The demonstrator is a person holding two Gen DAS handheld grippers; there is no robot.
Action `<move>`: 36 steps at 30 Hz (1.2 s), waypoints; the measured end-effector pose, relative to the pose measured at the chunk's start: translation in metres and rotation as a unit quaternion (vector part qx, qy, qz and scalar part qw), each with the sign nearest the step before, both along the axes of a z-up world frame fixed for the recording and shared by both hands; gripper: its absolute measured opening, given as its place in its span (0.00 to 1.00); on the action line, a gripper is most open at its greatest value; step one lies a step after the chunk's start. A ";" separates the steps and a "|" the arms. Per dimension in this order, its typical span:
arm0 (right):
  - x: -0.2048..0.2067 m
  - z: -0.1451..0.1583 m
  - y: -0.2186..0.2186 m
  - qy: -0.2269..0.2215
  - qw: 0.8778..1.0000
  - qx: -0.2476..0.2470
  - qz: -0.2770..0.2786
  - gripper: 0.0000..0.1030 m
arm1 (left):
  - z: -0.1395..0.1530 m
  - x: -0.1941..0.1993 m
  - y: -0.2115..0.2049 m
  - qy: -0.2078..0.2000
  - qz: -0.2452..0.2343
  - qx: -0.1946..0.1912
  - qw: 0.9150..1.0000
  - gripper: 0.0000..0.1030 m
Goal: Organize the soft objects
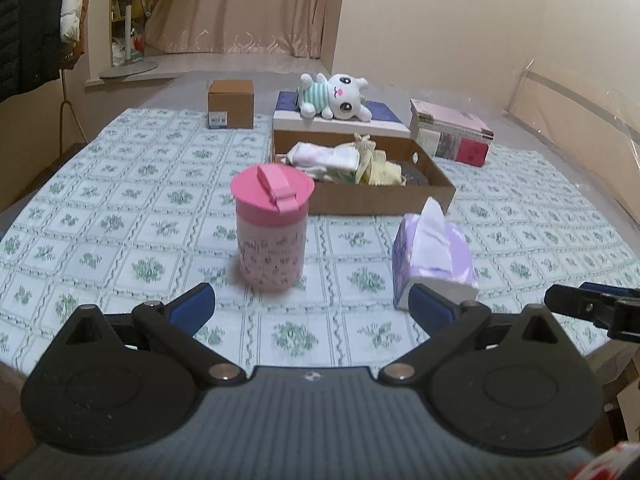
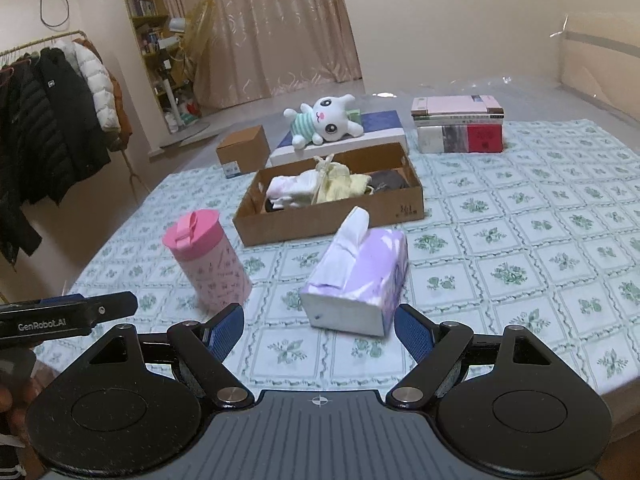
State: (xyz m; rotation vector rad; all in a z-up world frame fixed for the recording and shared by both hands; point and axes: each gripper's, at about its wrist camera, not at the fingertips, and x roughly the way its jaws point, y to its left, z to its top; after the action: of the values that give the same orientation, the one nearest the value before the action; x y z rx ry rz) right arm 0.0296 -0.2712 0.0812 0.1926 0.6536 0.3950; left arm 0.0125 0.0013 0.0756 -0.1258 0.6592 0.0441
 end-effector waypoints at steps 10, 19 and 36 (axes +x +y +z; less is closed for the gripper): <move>-0.019 -0.017 0.011 -0.002 1.000 -0.026 0.000 0.80 | -0.019 -0.020 -0.007 0.010 -0.001 0.012 1.000 0.99; -0.019 -0.031 0.013 0.012 0.999 -0.035 0.003 0.80 | -0.031 -0.023 -0.011 0.024 -0.005 0.019 1.000 0.99; -0.017 -0.030 0.017 0.009 0.999 -0.037 0.007 0.80 | -0.032 -0.022 -0.011 0.025 -0.004 0.016 1.000 0.99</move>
State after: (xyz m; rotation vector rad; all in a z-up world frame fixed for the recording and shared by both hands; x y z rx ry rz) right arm 0.0130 -0.2543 0.0507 0.1219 0.6868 0.3824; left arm -0.0095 -0.0102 0.0439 -0.0913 0.7093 0.0498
